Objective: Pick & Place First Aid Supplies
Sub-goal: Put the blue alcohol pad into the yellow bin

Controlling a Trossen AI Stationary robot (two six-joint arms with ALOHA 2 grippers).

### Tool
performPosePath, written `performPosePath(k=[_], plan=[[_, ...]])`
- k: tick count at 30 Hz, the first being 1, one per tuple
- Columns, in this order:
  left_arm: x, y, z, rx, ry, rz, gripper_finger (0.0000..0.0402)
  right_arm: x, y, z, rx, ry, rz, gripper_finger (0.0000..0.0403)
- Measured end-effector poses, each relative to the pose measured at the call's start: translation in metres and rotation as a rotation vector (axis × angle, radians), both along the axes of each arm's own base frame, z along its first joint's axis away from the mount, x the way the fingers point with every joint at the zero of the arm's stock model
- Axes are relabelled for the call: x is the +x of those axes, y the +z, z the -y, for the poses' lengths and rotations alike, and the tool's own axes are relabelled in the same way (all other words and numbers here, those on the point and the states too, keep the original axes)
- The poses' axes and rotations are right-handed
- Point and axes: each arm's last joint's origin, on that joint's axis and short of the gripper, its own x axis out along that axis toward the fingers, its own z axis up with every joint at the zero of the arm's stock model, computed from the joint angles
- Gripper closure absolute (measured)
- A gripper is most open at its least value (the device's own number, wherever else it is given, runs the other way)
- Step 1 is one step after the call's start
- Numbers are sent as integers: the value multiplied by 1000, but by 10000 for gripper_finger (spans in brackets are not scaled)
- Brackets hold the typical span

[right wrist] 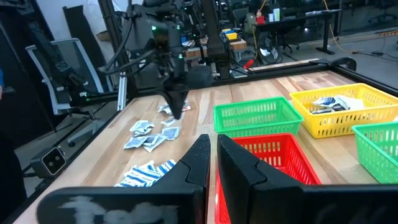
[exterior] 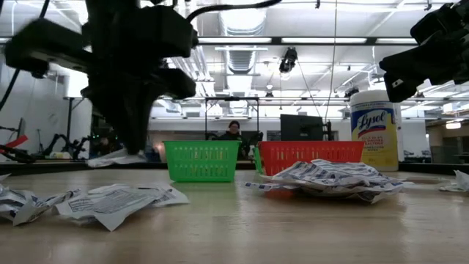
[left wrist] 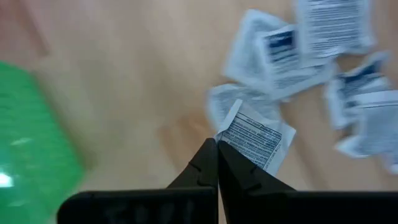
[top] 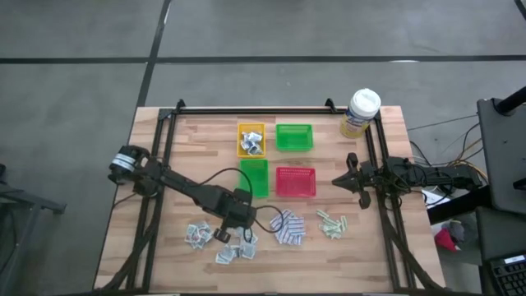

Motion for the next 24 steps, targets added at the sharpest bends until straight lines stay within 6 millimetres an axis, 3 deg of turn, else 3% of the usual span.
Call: performPosePath(k=[5, 13, 18, 24], plan=[[2, 11, 15, -82, 51, 18, 401, 0, 0, 0, 0, 0, 0, 374], [26, 61, 21, -133, 72, 209, 401, 0, 0, 0, 0, 0, 0, 374], [40, 87, 9, -59, 128, 338, 401, 0, 0, 0, 0, 0, 0, 374], [54, 108, -22, 70, 241, 439, 402, 0, 0, 0, 0, -1, 0, 374]])
